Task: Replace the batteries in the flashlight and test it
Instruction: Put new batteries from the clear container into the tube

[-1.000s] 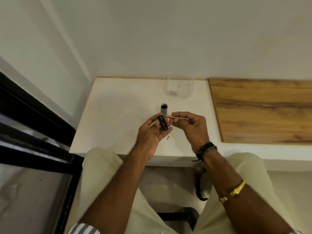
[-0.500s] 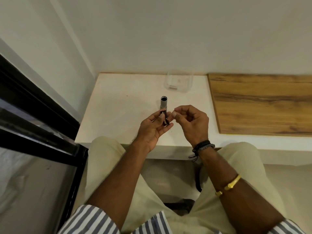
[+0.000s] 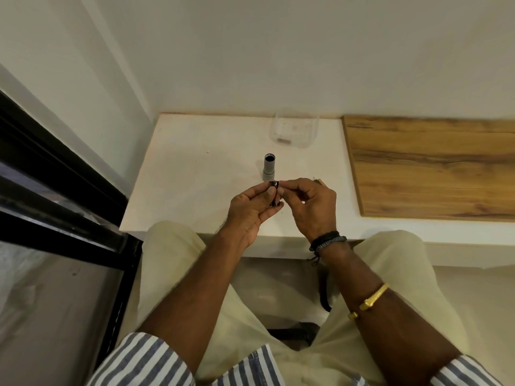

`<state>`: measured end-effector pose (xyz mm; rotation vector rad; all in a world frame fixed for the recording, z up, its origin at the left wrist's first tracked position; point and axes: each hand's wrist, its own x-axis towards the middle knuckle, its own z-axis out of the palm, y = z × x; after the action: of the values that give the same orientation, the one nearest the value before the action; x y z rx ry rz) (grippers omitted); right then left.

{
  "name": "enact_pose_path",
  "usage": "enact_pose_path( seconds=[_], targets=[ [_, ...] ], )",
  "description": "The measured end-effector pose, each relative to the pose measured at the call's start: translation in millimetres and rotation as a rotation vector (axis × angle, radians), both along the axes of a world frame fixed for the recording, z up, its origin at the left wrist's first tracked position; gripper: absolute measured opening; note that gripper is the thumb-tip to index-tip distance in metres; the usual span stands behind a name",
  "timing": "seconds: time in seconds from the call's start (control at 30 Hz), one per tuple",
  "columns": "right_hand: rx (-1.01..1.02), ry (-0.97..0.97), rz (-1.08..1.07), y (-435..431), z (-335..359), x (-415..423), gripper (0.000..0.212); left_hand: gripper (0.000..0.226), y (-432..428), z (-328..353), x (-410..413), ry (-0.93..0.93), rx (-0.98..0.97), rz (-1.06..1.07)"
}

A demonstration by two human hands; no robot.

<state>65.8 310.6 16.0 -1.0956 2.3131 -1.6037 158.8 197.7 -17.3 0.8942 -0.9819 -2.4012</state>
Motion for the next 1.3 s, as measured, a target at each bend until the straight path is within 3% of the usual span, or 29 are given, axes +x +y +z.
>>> enact_pose_path(
  seconds=[0.33,0.6,0.77,0.87,1.07,1.2,1.3],
  targets=[
    [0.057,0.241,0.020,-3.8,-15.0,9.2,0.022,0.033,1.3,5.5,1.0,-0.009,-0.025,-0.003],
    [-0.014,0.051,0.000,-17.8,-8.1,-10.8,0.017,0.030,-13.7,14.3,0.0,0.063,0.033,0.029],
    [0.023,-0.122,-0.121,-52.6,2.8,-61.9,0.012,0.033,-32.0,14.1,0.4,0.202,0.223,0.209],
    [0.066,-0.148,-0.159,-81.3,9.8,-101.2,0.012,0.032,-40.5,6.9,-4.0,0.166,0.269,0.308],
    [0.420,0.018,-0.080,-133.7,6.2,-166.5,0.012,0.022,-52.1,-6.8,-10.3,0.063,0.318,0.351],
    [0.769,0.098,0.091,-165.4,5.1,-185.2,0.019,0.033,-59.0,-10.0,-13.8,0.046,0.307,0.326],
    [1.079,0.258,0.299,-183.0,4.4,-182.2,0.043,0.034,-59.6,-12.4,-15.0,0.040,0.312,0.309]
  ],
)
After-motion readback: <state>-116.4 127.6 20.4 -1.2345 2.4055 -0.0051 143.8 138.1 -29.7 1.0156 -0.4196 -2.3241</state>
